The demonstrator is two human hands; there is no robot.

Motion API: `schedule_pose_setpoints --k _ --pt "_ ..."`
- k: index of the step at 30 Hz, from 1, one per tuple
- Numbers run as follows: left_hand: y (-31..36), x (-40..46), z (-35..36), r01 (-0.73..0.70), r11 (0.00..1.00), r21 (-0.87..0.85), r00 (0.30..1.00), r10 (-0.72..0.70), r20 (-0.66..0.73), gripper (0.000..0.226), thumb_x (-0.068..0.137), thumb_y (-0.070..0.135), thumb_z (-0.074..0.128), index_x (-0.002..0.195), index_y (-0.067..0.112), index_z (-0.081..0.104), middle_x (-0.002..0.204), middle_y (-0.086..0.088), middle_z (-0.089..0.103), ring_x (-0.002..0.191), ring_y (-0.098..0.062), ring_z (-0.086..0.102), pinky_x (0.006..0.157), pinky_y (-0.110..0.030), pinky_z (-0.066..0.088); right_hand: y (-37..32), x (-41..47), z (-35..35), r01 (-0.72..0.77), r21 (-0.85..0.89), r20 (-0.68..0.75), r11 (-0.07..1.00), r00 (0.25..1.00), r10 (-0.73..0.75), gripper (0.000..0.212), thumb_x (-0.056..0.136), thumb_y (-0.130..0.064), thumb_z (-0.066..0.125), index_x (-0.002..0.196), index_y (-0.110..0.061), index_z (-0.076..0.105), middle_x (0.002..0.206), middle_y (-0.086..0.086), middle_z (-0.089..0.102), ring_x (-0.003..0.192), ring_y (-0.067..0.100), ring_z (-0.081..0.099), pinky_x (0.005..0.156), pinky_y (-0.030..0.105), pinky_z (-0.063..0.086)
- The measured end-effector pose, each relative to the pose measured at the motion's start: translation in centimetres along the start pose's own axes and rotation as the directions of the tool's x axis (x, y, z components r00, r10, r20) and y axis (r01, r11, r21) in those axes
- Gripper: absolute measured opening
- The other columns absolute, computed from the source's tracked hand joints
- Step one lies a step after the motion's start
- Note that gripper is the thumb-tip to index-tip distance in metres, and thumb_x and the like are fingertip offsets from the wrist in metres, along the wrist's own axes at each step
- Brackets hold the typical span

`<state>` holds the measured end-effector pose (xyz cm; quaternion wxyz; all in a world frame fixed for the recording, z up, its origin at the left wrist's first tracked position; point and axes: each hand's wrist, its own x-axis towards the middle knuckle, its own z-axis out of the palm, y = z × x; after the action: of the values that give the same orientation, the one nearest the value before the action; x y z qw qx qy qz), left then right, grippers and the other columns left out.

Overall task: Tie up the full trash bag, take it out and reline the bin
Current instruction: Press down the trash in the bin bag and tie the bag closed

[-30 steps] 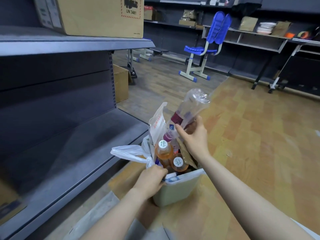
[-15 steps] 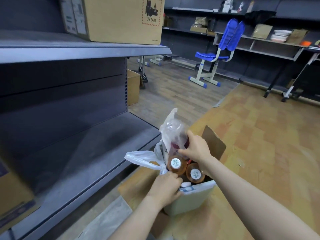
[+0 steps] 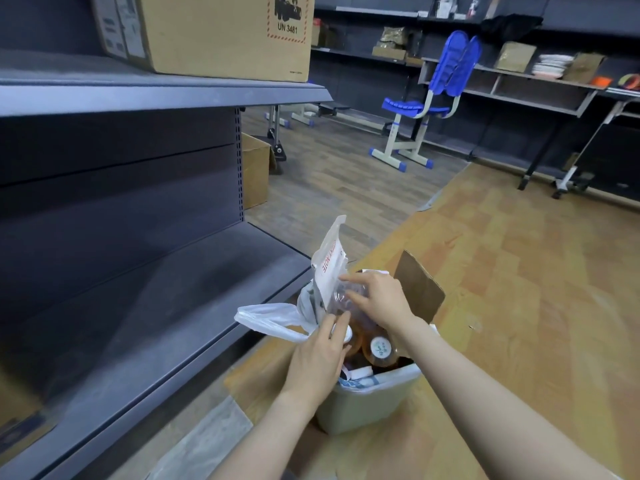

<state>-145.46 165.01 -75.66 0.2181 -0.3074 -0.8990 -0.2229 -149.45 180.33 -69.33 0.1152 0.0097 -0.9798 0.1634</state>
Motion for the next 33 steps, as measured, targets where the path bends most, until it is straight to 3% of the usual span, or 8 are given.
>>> schedule_pose_setpoints --k 4,7,10,12,15,19,24,33 --pt "-0.1 -0.6 -0.8 0.002 1.0 -0.009 1.0 -0.002 -0.01 0.083 0.052 0.033 0.089 0.124 0.015 0.051 0.104 0.003 0.067 0.072 -0.009 0.068 0.045 -0.014 0.046 0.1 0.0 1.7 -0.011 0.03 0.042 0.999 0.999 0.009 0.031 0.087 -0.025 0.056 0.116 -0.032 0.065 0.114 0.0 0.069 0.104 0.02 0.063 0.083 0.033 0.05" --pt "-0.1 -0.3 -2.0 0.125 0.982 -0.143 0.988 -0.136 -0.07 0.093 0.063 0.053 0.075 0.134 0.011 0.033 0.125 -0.01 0.055 0.11 -0.021 0.058 0.081 -0.024 0.052 -0.3 0.1 1.6 -0.027 -0.077 0.088 0.997 0.996 0.033 0.033 0.09 -0.029 0.053 0.122 -0.034 0.06 0.118 0.001 0.066 0.109 0.023 0.059 0.089 0.035 0.043" --pt "0.4 2.0 -3.6 0.301 0.859 -0.415 0.926 -0.367 -0.089 0.097 0.076 0.069 0.05 0.145 0.015 0.008 0.15 -0.014 0.021 0.138 -0.022 0.02 0.111 -0.035 0.025 -0.2 -1.2 0.3 0.066 -0.099 0.159 0.993 0.986 -0.05 0.041 0.092 -0.04 0.042 0.131 -0.034 0.05 0.132 -0.003 0.056 0.126 0.019 0.047 0.101 0.04 0.03" --pt "0.5 4.0 -4.3 0.465 0.659 -0.591 0.851 -0.517 0.092 0.101 0.081 0.054 0.059 0.149 0.014 -0.004 0.158 -0.009 0.003 0.145 -0.022 0.006 0.117 -0.037 0.013 0.3 -3.0 -0.7 0.113 -0.022 -0.113 0.993 0.987 -0.115 0.045 0.088 -0.041 0.039 0.126 -0.024 0.056 0.129 0.002 0.058 0.122 0.024 0.051 0.099 0.041 0.034" --pt "-0.3 6.0 -3.6 0.481 0.652 -0.586 0.872 -0.421 0.248 0.076 0.09 0.039 0.056 0.15 0.025 0.011 0.155 -0.001 0.022 0.142 -0.022 0.023 0.114 -0.041 0.026 2.5 -4.7 -2.5 -0.119 0.017 -0.495 0.993 0.862 0.112 0.048 0.089 -0.036 0.049 0.134 -0.019 0.048 0.137 0.009 0.049 0.127 0.029 0.044 0.104 0.047 0.034" --pt "0.8 7.0 -2.1 0.222 0.878 -0.425 0.95 -0.097 0.298 0.056 0.093 0.001 0.037 0.139 0.032 0.041 0.154 0.0 0.028 0.142 -0.02 0.025 0.115 -0.033 0.023 5.2 -5.8 -3.7 -0.459 0.496 -0.14 0.737 0.796 0.589 0.066 0.095 -0.041 0.045 0.15 -0.017 0.016 0.155 0.003 0.025 0.142 0.025 0.025 0.113 0.04 0.024" --pt "0.1 8.9 -3.1 0.126 0.961 -0.244 0.878 0.006 0.479 0.056 0.088 0.017 0.048 0.141 0.032 0.039 0.153 0.001 0.031 0.14 -0.019 0.027 0.108 -0.029 0.026 5.4 -5.5 -3.2 -0.317 0.562 -0.109 0.764 0.887 0.448 0.042 0.093 -0.049 0.044 0.131 -0.032 0.051 0.132 -0.009 0.057 0.125 0.015 0.049 0.106 0.036 0.037" --pt "0.3 8.4 -2.3 0.052 0.997 -0.058 0.854 -0.014 0.52 0.066 0.077 0.074 0.041 0.114 0.022 0.057 0.112 -0.008 0.056 0.108 -0.027 0.053 0.084 -0.035 0.044 3.2 -4.8 0.4 -0.148 0.126 -0.027 0.981 0.988 0.152 0.048 0.083 -0.051 0.023 0.119 -0.036 0.05 0.073 -0.011 0.054 0.08 0.022 0.059 0.067 0.033 0.039"
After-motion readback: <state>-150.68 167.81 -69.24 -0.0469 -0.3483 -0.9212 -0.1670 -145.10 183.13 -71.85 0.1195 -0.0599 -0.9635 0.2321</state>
